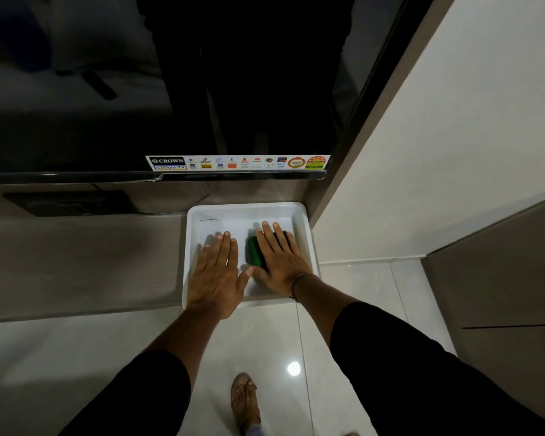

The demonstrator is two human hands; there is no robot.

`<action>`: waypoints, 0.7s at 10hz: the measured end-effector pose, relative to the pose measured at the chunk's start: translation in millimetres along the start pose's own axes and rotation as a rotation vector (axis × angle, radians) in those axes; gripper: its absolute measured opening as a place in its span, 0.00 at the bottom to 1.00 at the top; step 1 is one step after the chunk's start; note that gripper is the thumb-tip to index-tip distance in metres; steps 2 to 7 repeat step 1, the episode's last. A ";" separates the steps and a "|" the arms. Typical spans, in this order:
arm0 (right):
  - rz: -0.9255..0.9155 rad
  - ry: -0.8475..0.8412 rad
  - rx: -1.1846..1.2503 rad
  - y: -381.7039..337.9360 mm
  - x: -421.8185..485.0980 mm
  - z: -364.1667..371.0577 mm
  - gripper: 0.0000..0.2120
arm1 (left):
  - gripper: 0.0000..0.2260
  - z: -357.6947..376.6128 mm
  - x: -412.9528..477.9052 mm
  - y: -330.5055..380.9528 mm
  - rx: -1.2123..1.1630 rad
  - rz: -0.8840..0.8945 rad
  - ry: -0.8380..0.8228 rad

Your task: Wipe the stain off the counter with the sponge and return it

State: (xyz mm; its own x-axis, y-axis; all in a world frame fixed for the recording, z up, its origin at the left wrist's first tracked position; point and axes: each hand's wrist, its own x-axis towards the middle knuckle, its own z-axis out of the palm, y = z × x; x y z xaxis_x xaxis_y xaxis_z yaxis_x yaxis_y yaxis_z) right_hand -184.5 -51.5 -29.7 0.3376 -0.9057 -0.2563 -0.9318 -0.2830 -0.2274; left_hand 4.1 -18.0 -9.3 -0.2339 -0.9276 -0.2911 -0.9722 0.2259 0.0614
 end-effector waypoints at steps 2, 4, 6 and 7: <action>-0.001 0.119 0.087 13.9 -33.2 -29.7 0.41 | 0.36 -16.1 -12.5 25.0 0.008 0.060 0.079; -0.001 0.119 0.087 13.9 -33.2 -29.7 0.41 | 0.36 -16.1 -12.5 25.0 0.008 0.060 0.079; -0.001 0.119 0.087 13.9 -33.2 -29.7 0.41 | 0.36 -16.1 -12.5 25.0 0.008 0.060 0.079; -0.001 0.119 0.087 13.9 -33.2 -29.7 0.41 | 0.36 -16.1 -12.5 25.0 0.008 0.060 0.079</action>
